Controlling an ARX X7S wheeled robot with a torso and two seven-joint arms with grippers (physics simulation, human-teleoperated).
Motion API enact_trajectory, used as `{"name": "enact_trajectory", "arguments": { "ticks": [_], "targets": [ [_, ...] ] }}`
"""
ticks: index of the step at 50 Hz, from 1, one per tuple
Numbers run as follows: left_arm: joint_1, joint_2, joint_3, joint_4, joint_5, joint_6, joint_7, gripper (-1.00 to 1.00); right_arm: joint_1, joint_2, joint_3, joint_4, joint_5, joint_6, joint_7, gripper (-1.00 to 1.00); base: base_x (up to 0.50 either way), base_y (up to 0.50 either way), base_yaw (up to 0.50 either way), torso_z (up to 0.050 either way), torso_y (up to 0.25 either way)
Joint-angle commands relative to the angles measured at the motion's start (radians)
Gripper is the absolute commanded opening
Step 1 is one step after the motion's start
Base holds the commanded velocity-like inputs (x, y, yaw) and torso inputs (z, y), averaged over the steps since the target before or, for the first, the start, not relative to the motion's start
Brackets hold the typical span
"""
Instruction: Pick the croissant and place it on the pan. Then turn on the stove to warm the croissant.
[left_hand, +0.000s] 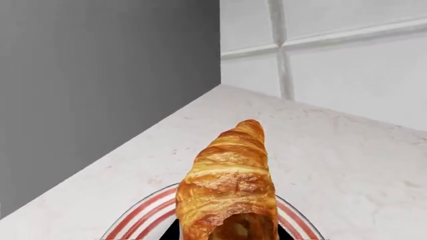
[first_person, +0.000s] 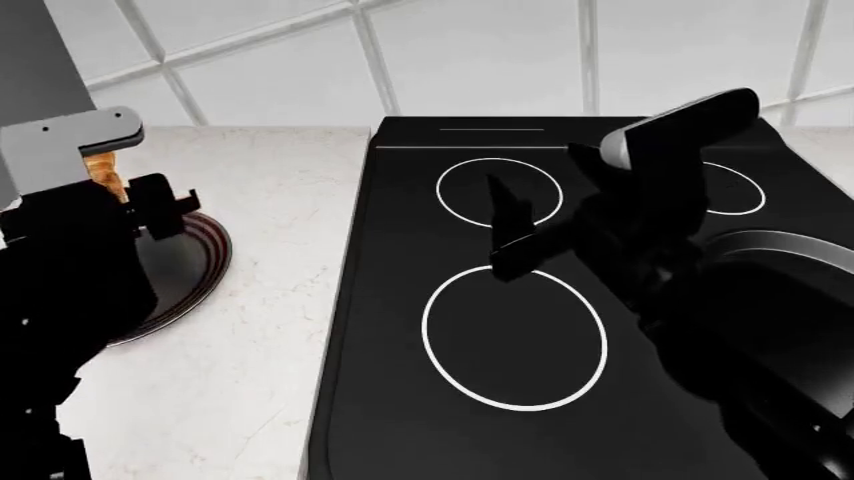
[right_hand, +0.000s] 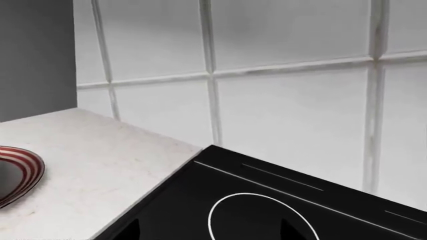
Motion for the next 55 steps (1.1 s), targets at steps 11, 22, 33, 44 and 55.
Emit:
{"name": "enact_trajectory", "arguments": {
  "ticks": [11,22,33,44,55],
  "targets": [
    [0.046,-0.137,0.104,0.339,-0.102,0.025,0.2,-1.0,-0.039,0.026,0.081,-0.174,0.108,0.075,0.071,1.0,0.0,0.0,0.0,0.0,0.0],
    [0.045,-0.165,0.045,0.433,-0.291,-0.067,0.247,-1.0,-0.018,0.035,0.118,-0.249,0.175,0.14,0.128,1.0,0.0,0.0,0.0,0.0,0.0],
    [-0.002,-0.207,0.012,0.502,-0.443,-0.139,0.261,-1.0,0.061,0.039,0.208,-0.329,0.341,0.288,0.245,1.0,0.0,0.0,0.0,0.0,0.0],
    [0.033,-0.236,0.018,0.529,-0.456,-0.108,0.333,-1.0,0.08,0.022,0.245,-0.32,0.424,0.308,0.313,1.0,0.0,0.0,0.0,0.0,0.0],
    [0.021,-0.235,0.051,0.523,-0.445,-0.093,0.371,-1.0,0.129,0.033,0.256,-0.305,0.521,0.361,0.399,1.0,0.0,0.0,0.0,0.0,0.0]
  ]
}}
